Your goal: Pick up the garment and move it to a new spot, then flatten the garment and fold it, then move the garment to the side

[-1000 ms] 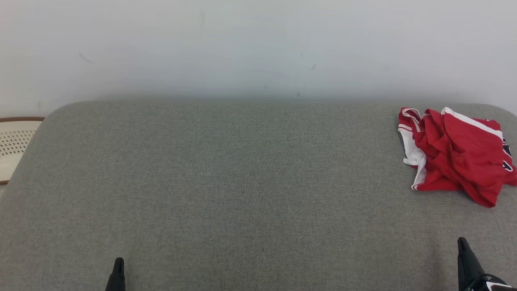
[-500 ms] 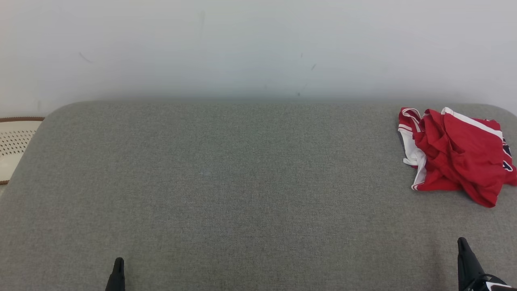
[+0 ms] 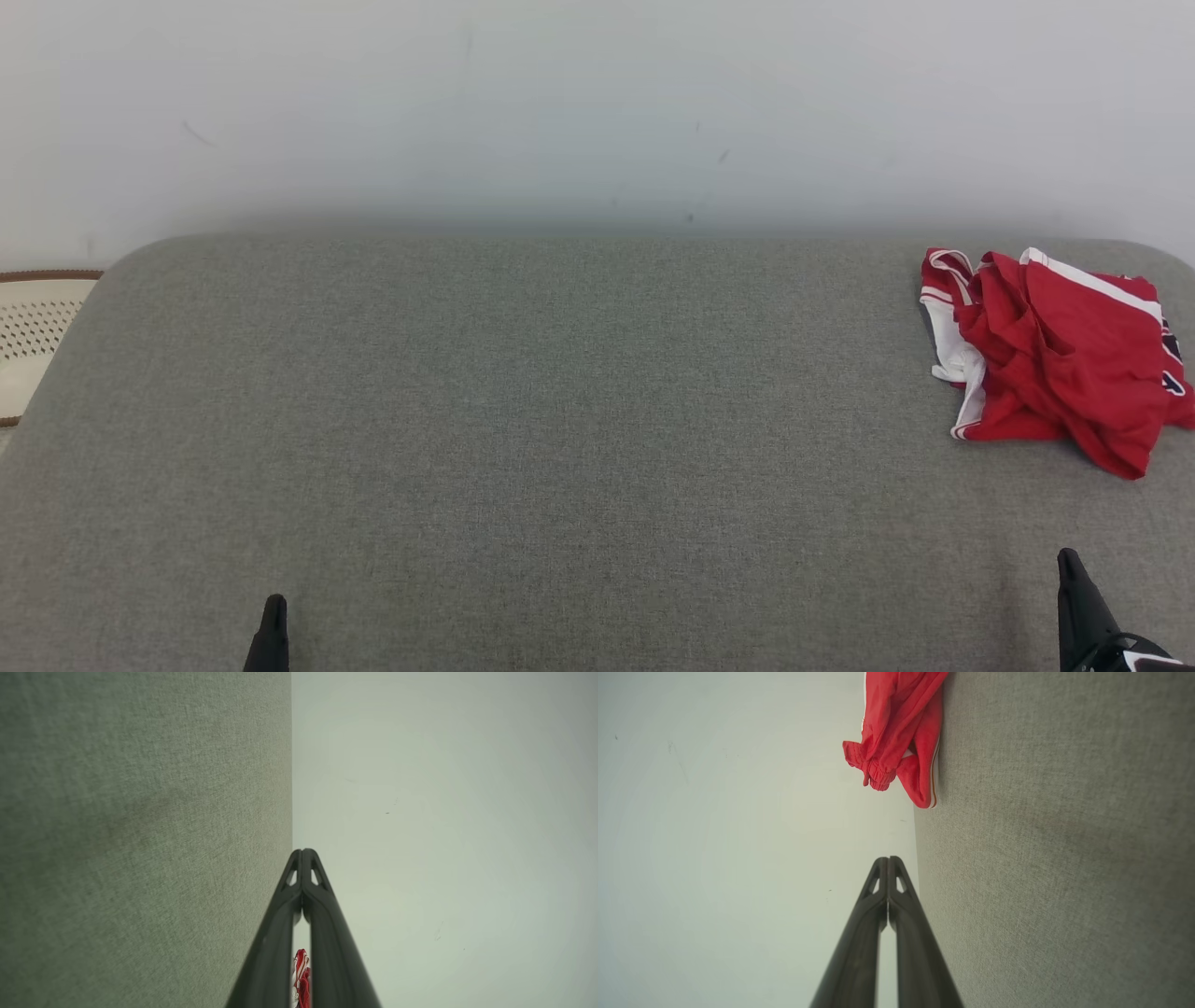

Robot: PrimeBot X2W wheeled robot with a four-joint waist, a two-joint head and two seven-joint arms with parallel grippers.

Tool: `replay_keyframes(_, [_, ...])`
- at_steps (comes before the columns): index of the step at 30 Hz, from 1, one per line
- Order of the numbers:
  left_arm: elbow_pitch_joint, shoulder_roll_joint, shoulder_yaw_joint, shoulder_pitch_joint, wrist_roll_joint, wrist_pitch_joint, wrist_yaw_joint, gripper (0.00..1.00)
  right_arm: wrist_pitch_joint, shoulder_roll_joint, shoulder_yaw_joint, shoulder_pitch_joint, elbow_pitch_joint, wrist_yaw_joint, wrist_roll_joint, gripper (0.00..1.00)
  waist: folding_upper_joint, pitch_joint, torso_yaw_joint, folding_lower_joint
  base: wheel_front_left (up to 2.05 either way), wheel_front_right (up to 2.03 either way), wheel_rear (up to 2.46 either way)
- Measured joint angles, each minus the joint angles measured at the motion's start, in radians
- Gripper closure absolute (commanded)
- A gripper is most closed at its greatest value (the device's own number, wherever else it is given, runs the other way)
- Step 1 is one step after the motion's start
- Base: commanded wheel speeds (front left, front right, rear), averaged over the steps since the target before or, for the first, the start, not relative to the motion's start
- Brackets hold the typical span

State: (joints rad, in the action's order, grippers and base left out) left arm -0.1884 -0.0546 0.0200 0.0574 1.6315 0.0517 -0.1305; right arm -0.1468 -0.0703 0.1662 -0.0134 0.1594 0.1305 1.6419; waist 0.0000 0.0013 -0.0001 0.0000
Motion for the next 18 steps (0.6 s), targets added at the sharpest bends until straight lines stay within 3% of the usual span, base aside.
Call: replay_keyframes(18, [0.000, 0.001, 0.001, 0.000, -0.003, 0.001, 0.000, 1.00, -0.003, 0.003, 0.004, -0.001, 0.000, 0.000, -0.005, 1.00, 0.0000, 0.000, 0.000, 0.0000, 0.00, 0.00, 0.00])
